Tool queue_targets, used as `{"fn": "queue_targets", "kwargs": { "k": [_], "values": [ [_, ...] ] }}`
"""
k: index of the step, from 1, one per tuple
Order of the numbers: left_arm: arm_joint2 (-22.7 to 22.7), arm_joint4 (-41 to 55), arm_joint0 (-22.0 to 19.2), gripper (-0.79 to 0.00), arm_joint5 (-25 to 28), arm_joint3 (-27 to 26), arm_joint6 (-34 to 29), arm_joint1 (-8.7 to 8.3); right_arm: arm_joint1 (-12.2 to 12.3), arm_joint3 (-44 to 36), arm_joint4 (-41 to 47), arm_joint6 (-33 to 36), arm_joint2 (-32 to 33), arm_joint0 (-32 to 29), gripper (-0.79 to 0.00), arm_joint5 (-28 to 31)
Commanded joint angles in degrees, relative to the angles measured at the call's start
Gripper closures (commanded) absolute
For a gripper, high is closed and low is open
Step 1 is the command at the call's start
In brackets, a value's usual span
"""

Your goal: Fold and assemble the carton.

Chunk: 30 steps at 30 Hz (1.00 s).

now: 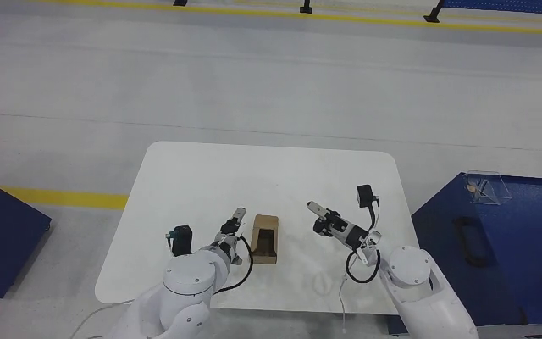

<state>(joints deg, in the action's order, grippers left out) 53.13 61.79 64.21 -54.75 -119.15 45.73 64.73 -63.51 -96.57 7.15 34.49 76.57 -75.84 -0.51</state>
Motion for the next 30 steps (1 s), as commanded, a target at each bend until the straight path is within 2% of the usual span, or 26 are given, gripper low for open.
{"fn": "queue_targets", "kwargs": {
  "k": [1,16,17,18,20,21,24,28,30],
  "values": [
    [-0.1,0.1,0.0,-0.785,0.1,0.1,0.1,0.0,0.0,0.0,0.0,0.0,0.0,0.0,-0.785,0.0],
    [-0.1,0.1,0.0,-0.785,0.1,0.1,0.1,0.0,0.0,0.2,-0.6,-0.4,0.0,-0.1,-0.785,-0.2],
    [-0.3,0.0,-0.1,-0.785,-0.3,0.0,-0.8,-0.02,0.0,0.2,-2.7,-1.9,-0.2,-0.2,-0.785,-1.0],
    [-0.9,-2.8,-0.8,-0.785,-3.2,1.3,-2.1,-0.34,0.0,-0.5,-5.9,-3.6,-1.0,-0.4,-0.785,-2.3],
    [-5.7,-14.6,-3.1,-0.785,-3.2,3.5,-1.1,-1.47,0.0,-1.6,-16.5,-7.8,-3.5,-0.2,-0.785,-6.6],
    [-7.8,-19.3,-4.4,-0.785,-3.2,3.9,-2.6,-2.13,-0.1,-2.1,-21.2,-9.8,-5.2,0.0,-0.785,-9.3],
    [-16.6,-34.8,-9.0,-0.785,-3.2,10.5,-9.5,-5.06,-0.5,-2.3,-29.8,-10.6,-10.1,1.4,-0.785,-15.8],
    [-26.8,-48.5,-16.8,-0.785,-3.2,17.6,-27.6,-8.45,-1.0,-1.3,-39.6,-8.8,-15.7,3.7,-0.785,-20.1],
    [-30.9,-54.8,-20.7,-0.785,-3.2,19.8,-35.8,-9.41,-1.3,-0.5,-42.8,-6.7,-18.0,4.9,-0.785,-21.6]
  ]
}}
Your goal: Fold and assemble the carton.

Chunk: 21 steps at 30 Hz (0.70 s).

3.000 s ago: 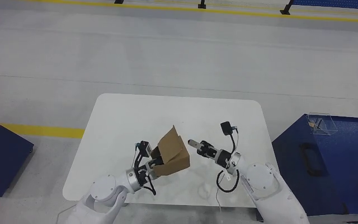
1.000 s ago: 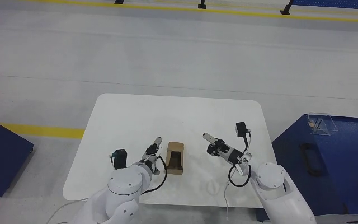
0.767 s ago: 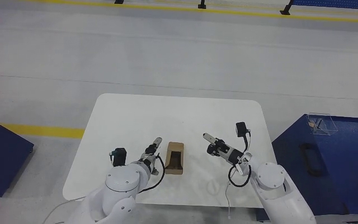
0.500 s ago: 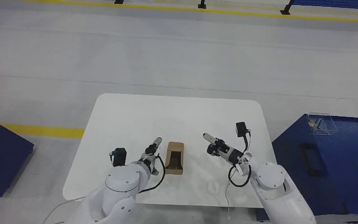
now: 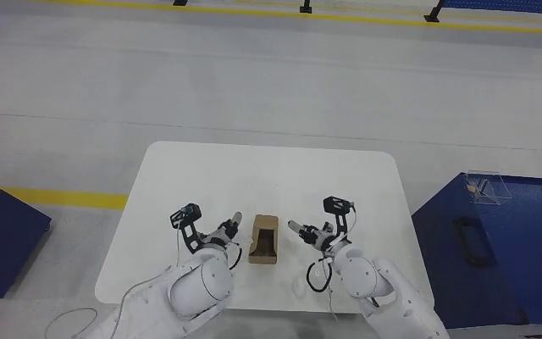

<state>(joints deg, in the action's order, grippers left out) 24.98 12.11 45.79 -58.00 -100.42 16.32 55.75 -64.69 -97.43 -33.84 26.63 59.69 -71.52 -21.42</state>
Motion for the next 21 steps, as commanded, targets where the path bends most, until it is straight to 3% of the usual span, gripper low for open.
{"fn": "queue_targets", "kwargs": {
  "k": [1,4,7,12,21],
  "values": [
    [-4.8,-7.6,-3.7,-0.785,0.0,1.4,-10.6,-0.73,-0.2,0.7,-3.1,2.1,-2.0,1.1,-0.785,-1.2],
    [-8.0,-13.3,-7.1,-0.785,0.0,1.6,-20.2,-1.15,-0.7,1.7,-6.4,3.5,-4.3,2.4,-0.785,-3.0],
    [-8.7,-16.0,-8.3,-0.785,0.0,1.1,-25.3,-0.93,-1.2,3.1,-7.7,4.7,-6.0,3.6,-0.785,-3.5],
    [-8.4,-19.5,-7.8,-0.785,0.0,-0.1,-28.8,-0.08,-2.2,5.3,-7.5,4.9,-7.7,5.1,-0.785,-3.6],
    [-8.5,-27.6,-7.3,-0.785,0.0,5.2,-36.2,3.21,-3.8,7.8,-7.0,4.0,-10.2,7.0,-0.785,-2.6]
  ]
}}
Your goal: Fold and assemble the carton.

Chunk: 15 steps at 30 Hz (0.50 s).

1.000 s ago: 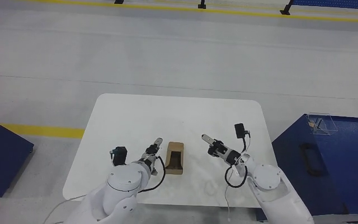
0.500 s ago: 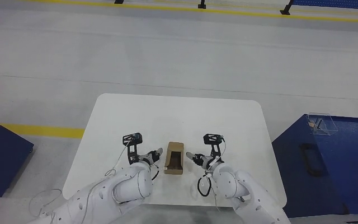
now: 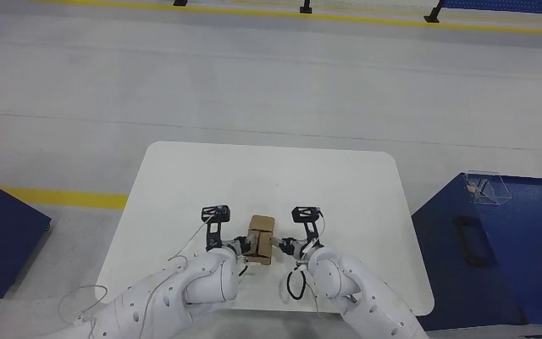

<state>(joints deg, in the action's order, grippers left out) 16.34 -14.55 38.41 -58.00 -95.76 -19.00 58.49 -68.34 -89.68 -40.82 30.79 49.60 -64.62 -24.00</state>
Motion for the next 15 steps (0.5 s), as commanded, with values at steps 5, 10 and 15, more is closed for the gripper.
{"fn": "queue_targets", "kwargs": {
  "k": [5,10,15],
  "values": [
    [1.8,-4.9,1.1,-0.785,0.0,3.0,-4.2,2.47,-0.8,1.0,-0.1,-0.6,-0.5,0.9,-0.785,-0.3],
    [4.3,-9.1,2.5,-0.785,0.0,4.5,-7.9,3.91,-1.4,1.5,-0.2,-1.1,-0.8,1.4,-0.785,-0.6],
    [7.6,-14.2,4.8,-0.785,0.0,4.0,-11.3,4.7,-1.8,0.6,2.0,-2.1,0.1,0.8,-0.785,1.0]
  ]
}}
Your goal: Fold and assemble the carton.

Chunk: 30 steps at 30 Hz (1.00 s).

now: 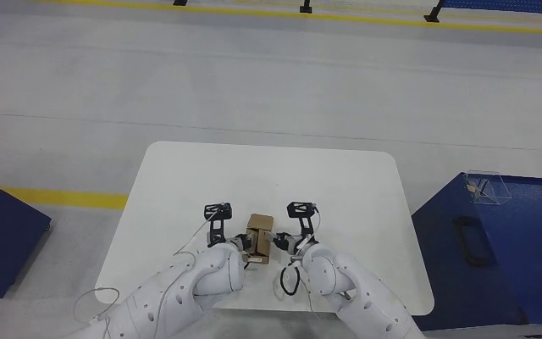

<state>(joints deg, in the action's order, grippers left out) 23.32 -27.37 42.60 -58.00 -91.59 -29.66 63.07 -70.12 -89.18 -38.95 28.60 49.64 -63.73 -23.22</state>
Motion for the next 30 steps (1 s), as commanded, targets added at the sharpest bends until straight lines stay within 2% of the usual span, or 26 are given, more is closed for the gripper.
{"fn": "queue_targets", "kwargs": {
  "k": [1,9,17,23,26,30],
  "values": [
    [1.3,-2.4,1.1,-0.785,0.0,-0.2,-1.5,0.25,-0.1,0.6,-0.6,0.3,-0.1,0.0,-0.785,0.1],
    [5.6,-11.2,4.8,-0.785,0.0,-0.6,-8.1,1.84,-1.2,3.6,-2.7,0.9,-2.0,1.3,-0.785,-0.7],
    [8.9,-17.5,7.4,-0.785,0.0,-1.4,-13.0,4.06,-1.7,4.3,-3.0,0.5,-1.0,1.5,-0.785,-0.9],
    [13.5,-21.1,11.7,-0.785,0.0,-7.6,-12.4,4.93,-1.5,2.5,-3.5,-1.5,2.0,0.5,-0.785,-0.8],
    [17.6,-23.8,15.6,-0.785,0.0,-11.8,-11.8,4.74,-1.3,1.0,-2.2,-1.9,4.2,-0.5,-0.785,0.2],
    [22.1,-31.3,20.5,-0.785,0.0,-14.6,-15.3,4.04,-0.9,0.6,-2.5,-0.8,6.7,-1.4,-0.785,0.1]
  ]
}}
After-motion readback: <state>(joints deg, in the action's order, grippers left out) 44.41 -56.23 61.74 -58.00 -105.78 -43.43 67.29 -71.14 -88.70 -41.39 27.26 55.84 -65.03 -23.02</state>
